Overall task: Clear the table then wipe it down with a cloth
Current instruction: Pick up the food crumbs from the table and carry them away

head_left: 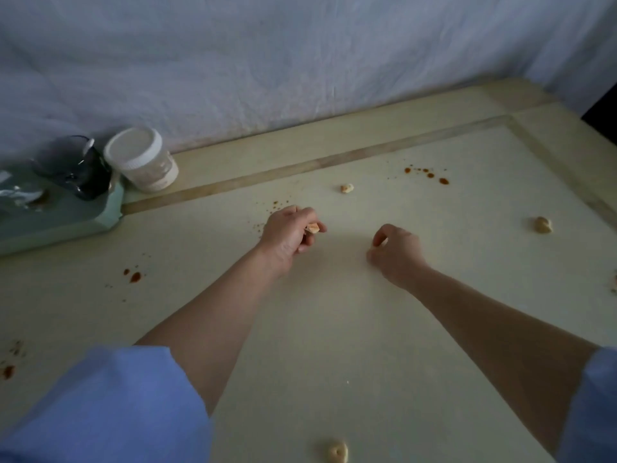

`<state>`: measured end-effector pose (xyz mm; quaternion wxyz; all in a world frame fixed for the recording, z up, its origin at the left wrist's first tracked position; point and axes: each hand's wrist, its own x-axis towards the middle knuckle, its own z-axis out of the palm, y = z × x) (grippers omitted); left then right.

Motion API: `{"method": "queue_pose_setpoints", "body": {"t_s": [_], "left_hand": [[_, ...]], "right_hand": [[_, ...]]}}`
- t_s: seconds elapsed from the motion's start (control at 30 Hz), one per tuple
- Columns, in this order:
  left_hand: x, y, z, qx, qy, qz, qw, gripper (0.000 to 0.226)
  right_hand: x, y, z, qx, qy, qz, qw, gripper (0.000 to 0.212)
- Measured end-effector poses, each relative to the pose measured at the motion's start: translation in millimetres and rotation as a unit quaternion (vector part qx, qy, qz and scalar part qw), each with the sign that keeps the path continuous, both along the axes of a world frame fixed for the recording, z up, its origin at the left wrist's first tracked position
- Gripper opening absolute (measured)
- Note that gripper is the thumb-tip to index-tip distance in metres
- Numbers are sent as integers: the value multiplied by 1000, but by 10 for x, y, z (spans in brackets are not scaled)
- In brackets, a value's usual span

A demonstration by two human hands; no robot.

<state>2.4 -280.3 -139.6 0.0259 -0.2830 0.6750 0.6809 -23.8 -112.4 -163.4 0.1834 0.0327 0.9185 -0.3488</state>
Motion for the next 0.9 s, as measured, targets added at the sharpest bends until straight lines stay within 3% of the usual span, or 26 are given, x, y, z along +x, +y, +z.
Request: {"method": "queue_pose_setpoints", "body": {"t_s": [0.13,0.2,0.3,0.43,0.53,0.67,0.77,0.9], "left_hand": [[-260,200,-90,26,6,-2,1000,21],[-390,255,-152,-4,-4,-12,1000,21],[-613,305,-240,-128,-24,-39,991,23],[-983,342,-362,-302,-15,-49,952,8],[-1142,377,-394,-391,-53,-94,914,28],[-1306,458,-459,-480,-86,-126,864,31],[-1360,447,-498,-517,-115,-146,835,39],[-1314,482,-471,-538,-101,-167,820,42]], "right_hand": [[-12,51,-43,18,8,24,1000,3],[-29,81,-72,41,10,49,998,14],[-61,124,-75,47,11,86,995,21],[-157,242,-66,-23,-1,79,997,18],[-173,301,-34,-122,-30,29,992,8],[-214,410,-16,-209,-77,-21,975,13],[-233,514,-8,-333,-124,-79,931,17],[-262,827,20,-528,-158,-164,818,21]]}}
